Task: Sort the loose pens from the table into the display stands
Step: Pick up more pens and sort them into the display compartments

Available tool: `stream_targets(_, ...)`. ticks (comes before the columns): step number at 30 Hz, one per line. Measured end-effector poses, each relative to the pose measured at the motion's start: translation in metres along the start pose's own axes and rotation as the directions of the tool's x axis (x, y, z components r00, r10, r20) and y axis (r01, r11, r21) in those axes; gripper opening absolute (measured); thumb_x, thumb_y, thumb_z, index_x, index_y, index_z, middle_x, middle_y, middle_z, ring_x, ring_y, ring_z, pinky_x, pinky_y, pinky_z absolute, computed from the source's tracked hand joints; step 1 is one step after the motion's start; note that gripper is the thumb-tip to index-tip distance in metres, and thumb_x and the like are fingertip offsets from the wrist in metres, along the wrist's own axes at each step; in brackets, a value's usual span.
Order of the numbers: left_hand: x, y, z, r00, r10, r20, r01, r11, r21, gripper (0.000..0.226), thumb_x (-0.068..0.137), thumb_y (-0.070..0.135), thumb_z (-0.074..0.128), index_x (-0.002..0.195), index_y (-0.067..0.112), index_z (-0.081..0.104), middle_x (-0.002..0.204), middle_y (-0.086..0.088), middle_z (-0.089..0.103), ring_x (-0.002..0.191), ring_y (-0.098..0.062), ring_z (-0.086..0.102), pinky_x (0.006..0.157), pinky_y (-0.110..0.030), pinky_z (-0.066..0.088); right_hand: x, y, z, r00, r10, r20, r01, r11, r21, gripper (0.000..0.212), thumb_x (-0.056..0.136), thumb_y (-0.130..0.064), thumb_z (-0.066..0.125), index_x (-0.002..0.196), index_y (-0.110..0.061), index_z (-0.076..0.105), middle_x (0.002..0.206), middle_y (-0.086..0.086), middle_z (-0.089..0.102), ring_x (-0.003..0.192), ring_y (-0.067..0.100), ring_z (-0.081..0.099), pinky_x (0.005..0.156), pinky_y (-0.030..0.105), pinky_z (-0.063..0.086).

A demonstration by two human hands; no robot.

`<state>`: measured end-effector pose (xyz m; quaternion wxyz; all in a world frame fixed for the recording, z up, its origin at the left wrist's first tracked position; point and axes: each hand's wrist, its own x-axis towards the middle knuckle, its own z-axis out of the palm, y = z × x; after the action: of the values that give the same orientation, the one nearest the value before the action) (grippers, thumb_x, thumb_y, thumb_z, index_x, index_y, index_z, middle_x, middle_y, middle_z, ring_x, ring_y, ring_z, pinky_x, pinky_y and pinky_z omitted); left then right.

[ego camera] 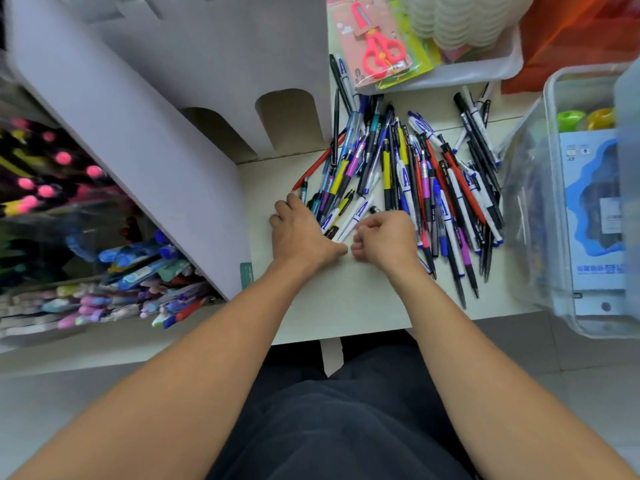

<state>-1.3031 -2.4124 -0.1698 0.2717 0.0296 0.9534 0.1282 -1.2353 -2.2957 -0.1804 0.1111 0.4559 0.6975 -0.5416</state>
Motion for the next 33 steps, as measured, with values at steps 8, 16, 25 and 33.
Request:
stream_targets(8, 0.005, 0.006, 0.005, 0.994, 0.106, -0.04, -0.102, 0.991, 0.091, 0.07, 0.075, 0.011, 0.079, 0.131, 0.002, 0.037, 0.126, -0.017, 0.049, 0.11, -0.034, 0.054, 0.079, -0.032, 0.042, -0.025, 0.015, -0.045, 0.988, -0.15, 0.028, 0.149, 0.988, 0.034, 0.012, 0.097, -0.007, 0.059, 0.093, -0.008, 0.07, 0.082, 0.015, 0.07, 0.061, 0.023, 0.073, 0.058, 0.037, 0.062)
stream_targets(16, 0.021, 0.006, -0.008, 0.99, 0.143, -0.009, -0.139, 0.972, 0.187, 0.051, 0.083, 0.005, 0.071, 0.127, 0.002, 0.045, 0.117, -0.016, 0.058, 0.102, -0.032, 0.06, 0.073, -0.033, 0.043, -0.026, 0.036, -0.031, 0.981, -0.189, -0.047, 0.189, 0.982, -0.013, 0.009, 0.094, -0.013, 0.063, 0.09, -0.011, 0.07, 0.07, 0.004, 0.068, 0.059, 0.018, 0.071, 0.061, 0.041, 0.063)
stream_targets(25, 0.011, -0.004, -0.03, 0.996, 0.058, 0.06, -0.065, 0.991, 0.113, 0.025, 0.085, 0.016, 0.063, 0.107, 0.009, 0.052, 0.104, -0.013, 0.059, 0.09, -0.034, 0.055, 0.072, -0.031, 0.04, -0.015, 0.024, -0.001, 0.949, -0.315, 0.007, 0.296, 0.883, -0.364, 0.016, 0.091, -0.022, 0.065, 0.092, -0.007, 0.071, 0.08, 0.008, 0.07, 0.076, 0.023, 0.066, 0.073, 0.038, 0.058)
stream_targets(33, -0.027, -0.032, -0.055, 0.968, 0.043, 0.247, -0.003, 0.987, -0.161, 0.006, 0.084, 0.011, 0.054, 0.084, 0.017, 0.052, 0.076, -0.002, 0.054, 0.063, -0.018, 0.053, 0.049, -0.025, 0.036, -0.006, 0.006, -0.029, 0.951, -0.306, 0.042, 0.308, 0.932, -0.19, 0.014, 0.095, -0.019, 0.06, 0.088, -0.014, 0.071, 0.074, 0.004, 0.072, 0.063, 0.018, 0.071, 0.068, 0.043, 0.063)
